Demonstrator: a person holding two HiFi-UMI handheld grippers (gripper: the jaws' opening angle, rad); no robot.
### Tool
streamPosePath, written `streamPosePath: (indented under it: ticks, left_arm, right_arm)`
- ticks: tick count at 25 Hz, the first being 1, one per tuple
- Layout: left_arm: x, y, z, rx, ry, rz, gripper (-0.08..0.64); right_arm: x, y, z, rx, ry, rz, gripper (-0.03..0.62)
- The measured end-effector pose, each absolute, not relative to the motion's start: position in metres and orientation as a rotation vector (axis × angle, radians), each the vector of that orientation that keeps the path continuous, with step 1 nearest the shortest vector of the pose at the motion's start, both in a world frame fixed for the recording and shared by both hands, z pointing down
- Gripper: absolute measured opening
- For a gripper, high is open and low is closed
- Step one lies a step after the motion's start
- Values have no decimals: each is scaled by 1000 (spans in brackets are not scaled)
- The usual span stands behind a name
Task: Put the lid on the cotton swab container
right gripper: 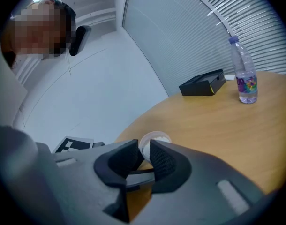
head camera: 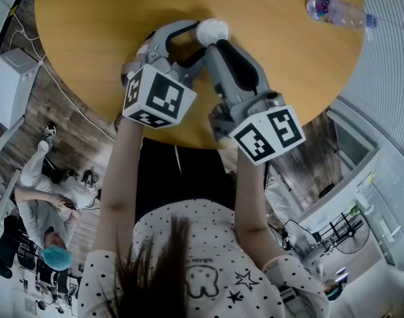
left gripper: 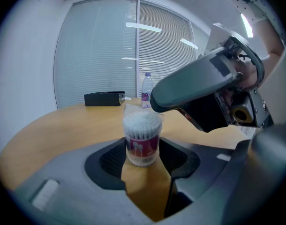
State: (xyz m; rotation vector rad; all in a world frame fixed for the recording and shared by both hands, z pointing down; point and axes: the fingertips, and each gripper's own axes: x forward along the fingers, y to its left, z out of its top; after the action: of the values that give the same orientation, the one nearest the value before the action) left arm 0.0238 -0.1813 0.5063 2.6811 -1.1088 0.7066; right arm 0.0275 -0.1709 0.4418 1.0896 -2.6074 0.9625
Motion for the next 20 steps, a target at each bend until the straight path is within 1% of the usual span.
streamPosePath:
  ticks: [8, 15, 17, 20]
  left_arm:
    - [22, -181, 505, 2682, -1107, 705, 232]
    - [25, -183, 507, 2682, -1104, 706, 232]
    - [23, -182, 506, 2682, -1105, 705, 232]
    - [23, -182, 505, 2683, -1106, 704, 232]
  right_arm:
    - [22, -171, 446, 1074, -2571, 969, 72]
    - [27, -180, 450, 1117, -2511, 902, 70]
    - [28, -181, 450, 1130, -2496, 886, 43]
    - [27, -182, 450, 1134, -2481, 842, 26]
